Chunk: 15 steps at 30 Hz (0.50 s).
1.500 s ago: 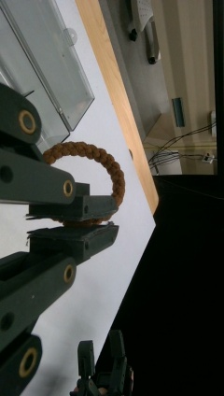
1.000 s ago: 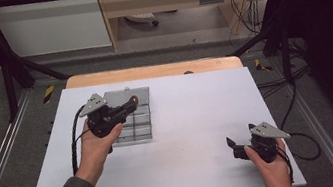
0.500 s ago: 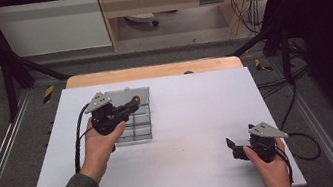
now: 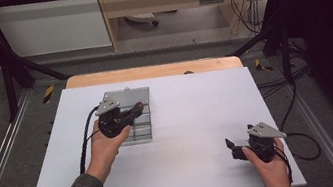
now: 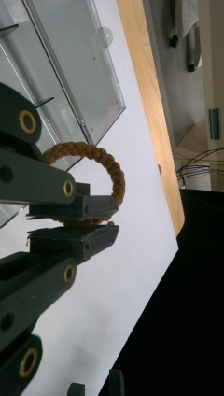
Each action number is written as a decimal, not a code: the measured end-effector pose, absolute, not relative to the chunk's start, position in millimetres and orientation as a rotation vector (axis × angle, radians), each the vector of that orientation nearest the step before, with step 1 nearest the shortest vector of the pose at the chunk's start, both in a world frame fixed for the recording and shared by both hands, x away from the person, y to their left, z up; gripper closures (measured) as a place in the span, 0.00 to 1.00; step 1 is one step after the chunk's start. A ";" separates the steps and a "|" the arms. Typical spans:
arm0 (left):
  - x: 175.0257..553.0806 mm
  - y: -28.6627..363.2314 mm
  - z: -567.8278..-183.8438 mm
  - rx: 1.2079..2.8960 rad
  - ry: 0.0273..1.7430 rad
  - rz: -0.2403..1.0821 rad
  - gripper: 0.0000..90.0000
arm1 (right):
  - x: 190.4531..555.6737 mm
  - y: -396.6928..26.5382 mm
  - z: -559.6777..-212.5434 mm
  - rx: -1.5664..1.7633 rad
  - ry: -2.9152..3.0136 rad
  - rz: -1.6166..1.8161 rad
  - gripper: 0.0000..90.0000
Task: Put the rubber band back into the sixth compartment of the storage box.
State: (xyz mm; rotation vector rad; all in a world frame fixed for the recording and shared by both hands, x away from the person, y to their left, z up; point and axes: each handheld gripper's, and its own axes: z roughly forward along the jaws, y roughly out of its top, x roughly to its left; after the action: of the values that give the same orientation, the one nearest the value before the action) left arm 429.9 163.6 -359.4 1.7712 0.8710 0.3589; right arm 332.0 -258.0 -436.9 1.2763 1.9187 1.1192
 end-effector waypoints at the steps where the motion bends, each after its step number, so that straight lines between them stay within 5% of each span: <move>1: 429.8 163.6 -359.5 1.769 0.871 0.359 0.94 | 332.1 -258.1 -437.0 1.277 1.917 1.120 0.06; 15: 434.7 161.6 -371.0 1.815 0.917 0.355 0.94 | 332.7 -257.6 -437.3 1.274 1.925 1.108 0.06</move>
State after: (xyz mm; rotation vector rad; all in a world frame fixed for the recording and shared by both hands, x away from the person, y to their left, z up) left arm 434.7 161.6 -371.0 1.8155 0.9166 0.3555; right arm 332.7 -257.6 -437.3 1.2744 1.9246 1.1082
